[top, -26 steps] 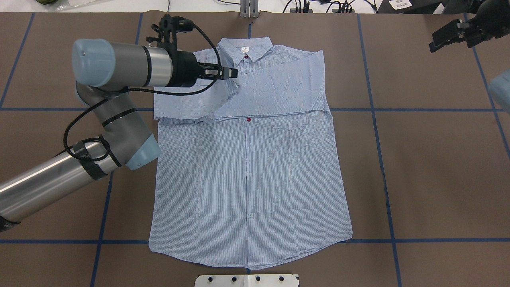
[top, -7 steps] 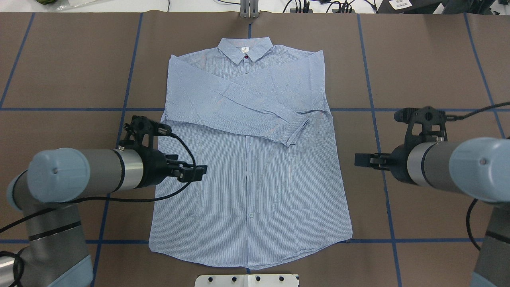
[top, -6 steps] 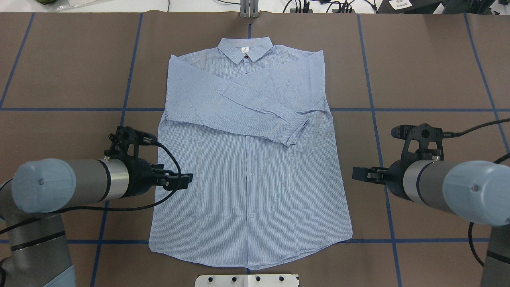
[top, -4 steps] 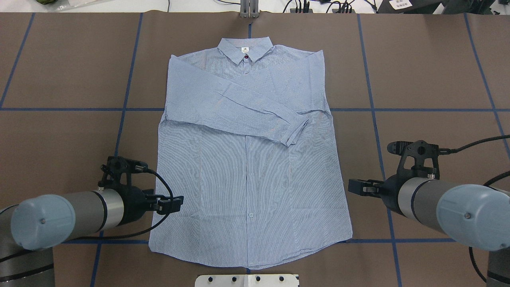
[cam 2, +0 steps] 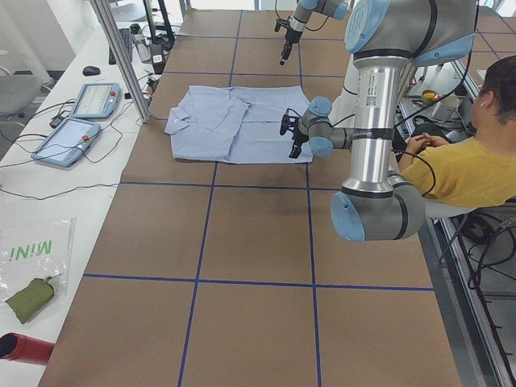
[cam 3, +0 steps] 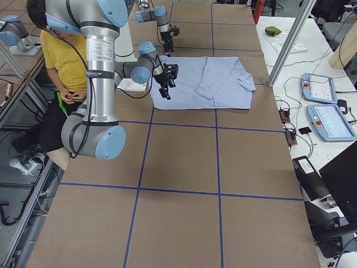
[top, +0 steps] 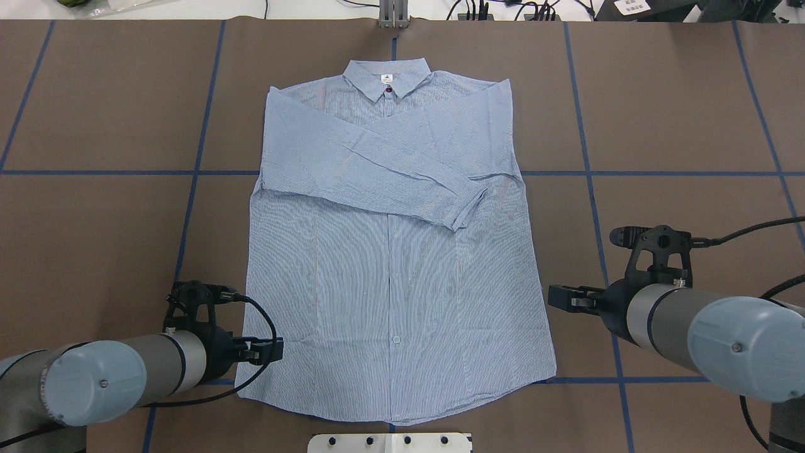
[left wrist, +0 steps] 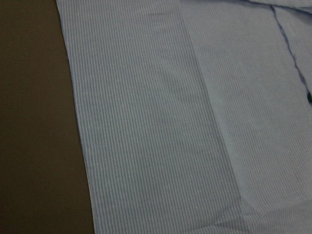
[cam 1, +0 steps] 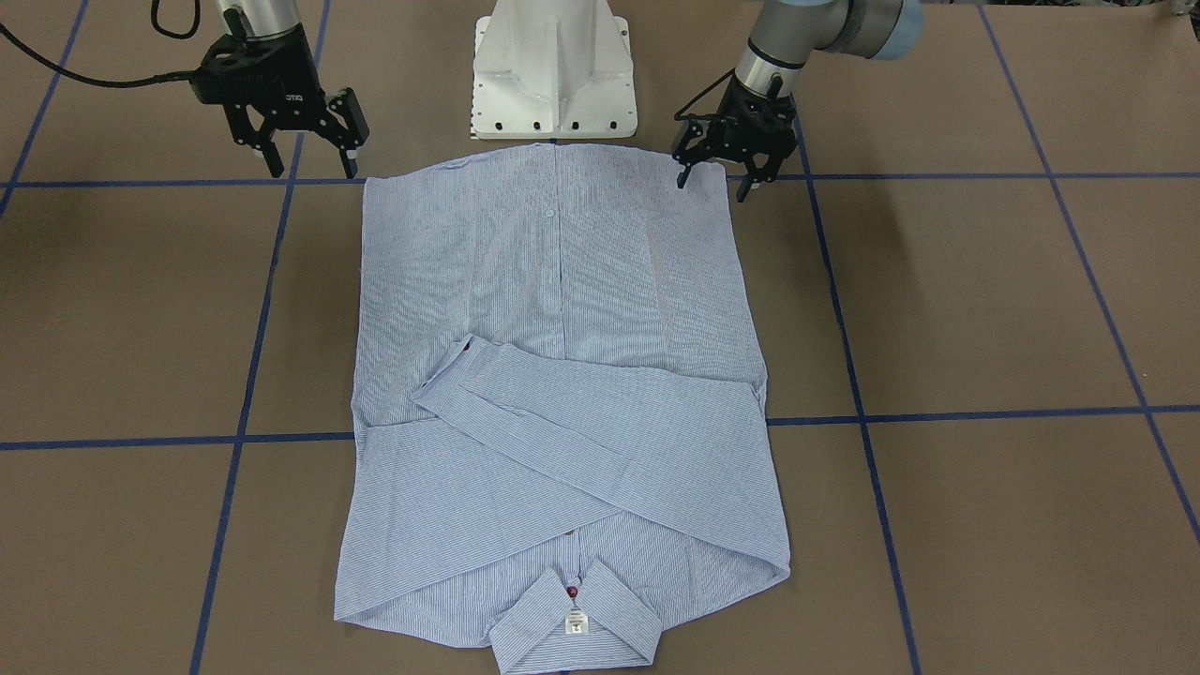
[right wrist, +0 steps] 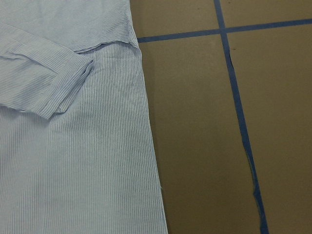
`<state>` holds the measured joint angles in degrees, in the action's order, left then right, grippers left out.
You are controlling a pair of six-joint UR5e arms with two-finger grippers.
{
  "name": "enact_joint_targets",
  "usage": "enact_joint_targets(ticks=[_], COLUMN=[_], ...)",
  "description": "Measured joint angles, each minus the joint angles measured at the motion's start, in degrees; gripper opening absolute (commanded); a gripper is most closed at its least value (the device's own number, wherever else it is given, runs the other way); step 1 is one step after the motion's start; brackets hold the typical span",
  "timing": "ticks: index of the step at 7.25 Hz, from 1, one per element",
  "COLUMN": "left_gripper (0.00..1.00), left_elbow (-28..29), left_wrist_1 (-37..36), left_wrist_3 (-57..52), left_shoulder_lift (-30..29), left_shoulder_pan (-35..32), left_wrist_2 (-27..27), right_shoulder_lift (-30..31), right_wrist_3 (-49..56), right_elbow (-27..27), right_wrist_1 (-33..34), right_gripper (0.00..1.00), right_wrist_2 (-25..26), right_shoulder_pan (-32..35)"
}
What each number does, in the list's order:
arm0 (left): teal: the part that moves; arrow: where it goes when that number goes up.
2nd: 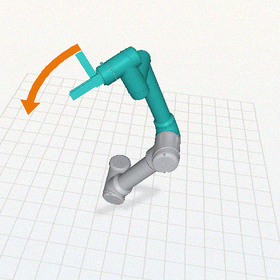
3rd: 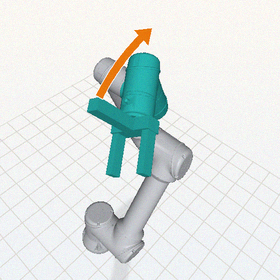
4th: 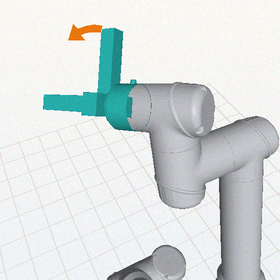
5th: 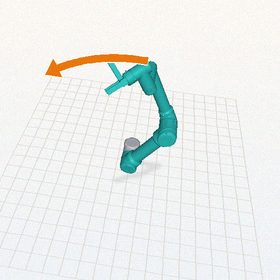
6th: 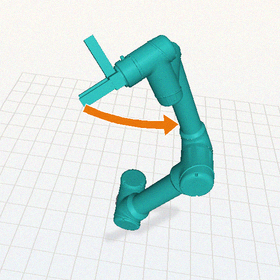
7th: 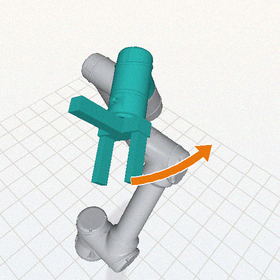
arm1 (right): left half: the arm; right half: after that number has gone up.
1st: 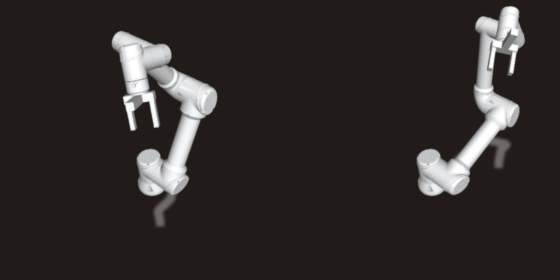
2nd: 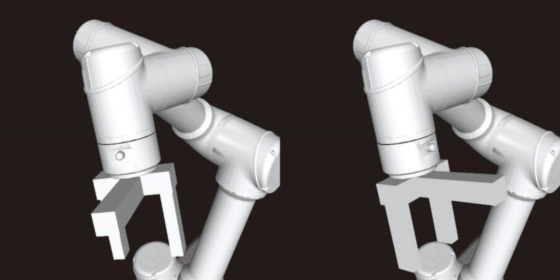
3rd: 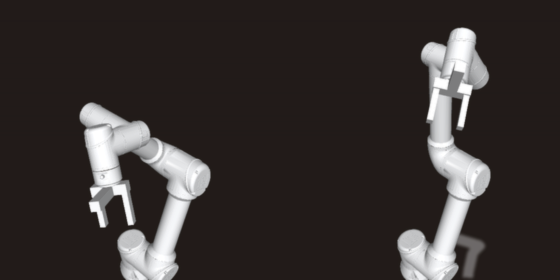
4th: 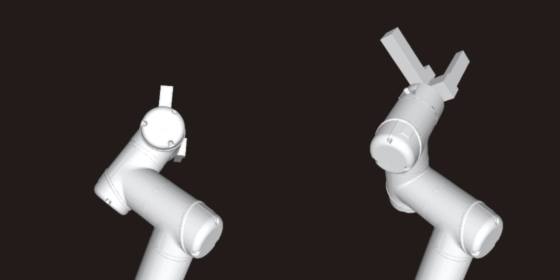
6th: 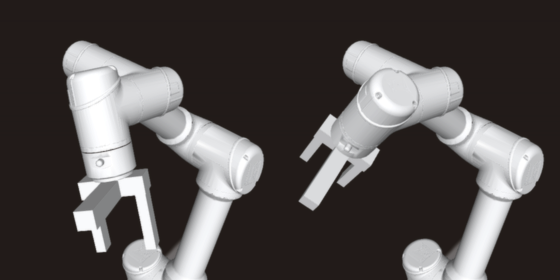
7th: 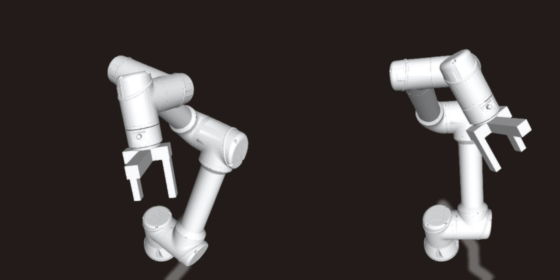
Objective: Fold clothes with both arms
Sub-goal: 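Release the sleeve with the left gripper while both grippers move to the hem corners, then grasp both bottom hem corners, one with each gripper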
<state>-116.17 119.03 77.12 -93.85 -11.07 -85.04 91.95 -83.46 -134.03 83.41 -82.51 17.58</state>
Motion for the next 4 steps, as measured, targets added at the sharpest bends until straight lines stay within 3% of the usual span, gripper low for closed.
enact_joint_targets(ticks=[1,4], left_gripper=[0.96,0.75], left_elbow=[-0.03,0.05], left_wrist_1=[-1.51,-3.61], left_wrist_3=[1.42,4.73], left_shoulder_lift=[0.0,0.17], left_shoulder_pan=[0.92,4.26], left_wrist_2=[-0.02,0.25], right_shoulder_lift=[-0.01,-0.07], right_wrist_3=[0.02,0.05], right_elbow=[0.0,0.09], right_wrist_1=[0.0,0.0], right_gripper=[1.0,1.0], right_wrist_2=[0.04,0.27], right_shoulder_pan=[-0.03,-0.4])
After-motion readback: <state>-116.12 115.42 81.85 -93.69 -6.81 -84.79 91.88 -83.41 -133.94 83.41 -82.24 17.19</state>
